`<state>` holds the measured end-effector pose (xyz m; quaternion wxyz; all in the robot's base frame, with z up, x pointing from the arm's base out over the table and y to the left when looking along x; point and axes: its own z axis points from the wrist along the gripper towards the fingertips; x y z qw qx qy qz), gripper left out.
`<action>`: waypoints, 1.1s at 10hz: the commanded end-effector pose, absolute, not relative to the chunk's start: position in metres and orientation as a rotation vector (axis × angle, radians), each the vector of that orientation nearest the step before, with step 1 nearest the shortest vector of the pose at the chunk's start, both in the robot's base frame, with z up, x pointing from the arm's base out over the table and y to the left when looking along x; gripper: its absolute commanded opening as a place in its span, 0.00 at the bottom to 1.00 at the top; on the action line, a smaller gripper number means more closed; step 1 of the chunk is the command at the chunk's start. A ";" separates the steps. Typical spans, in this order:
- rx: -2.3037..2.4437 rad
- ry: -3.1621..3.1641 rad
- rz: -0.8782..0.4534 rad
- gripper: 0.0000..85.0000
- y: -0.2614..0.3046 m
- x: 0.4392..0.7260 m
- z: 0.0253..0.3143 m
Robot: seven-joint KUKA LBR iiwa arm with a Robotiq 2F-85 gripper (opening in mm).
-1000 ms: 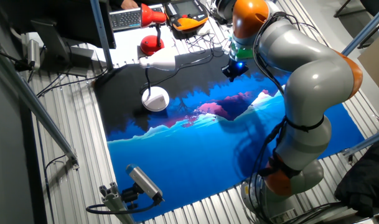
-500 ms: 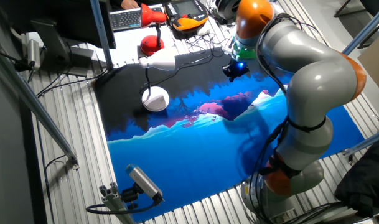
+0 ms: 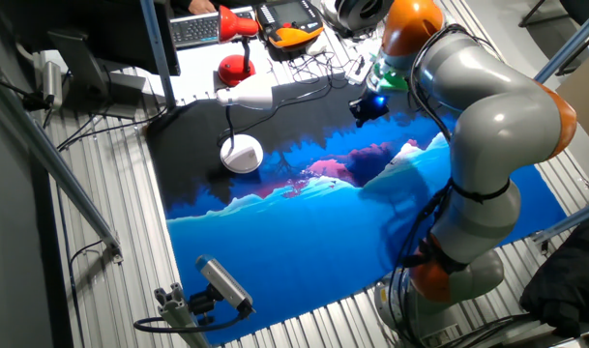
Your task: Turn off the desk lamp by pressing the button
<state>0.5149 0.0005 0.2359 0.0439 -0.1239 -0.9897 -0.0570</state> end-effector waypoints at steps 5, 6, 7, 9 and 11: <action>-0.447 -3.044 -0.240 0.00 0.002 0.517 0.235; -0.489 -3.029 -0.285 0.00 0.010 0.525 0.232; -0.560 -3.005 -0.326 0.00 0.032 0.536 0.225; -0.645 -2.961 -0.345 0.00 0.074 0.551 0.217; -0.728 -2.900 -0.449 0.00 0.109 0.563 0.204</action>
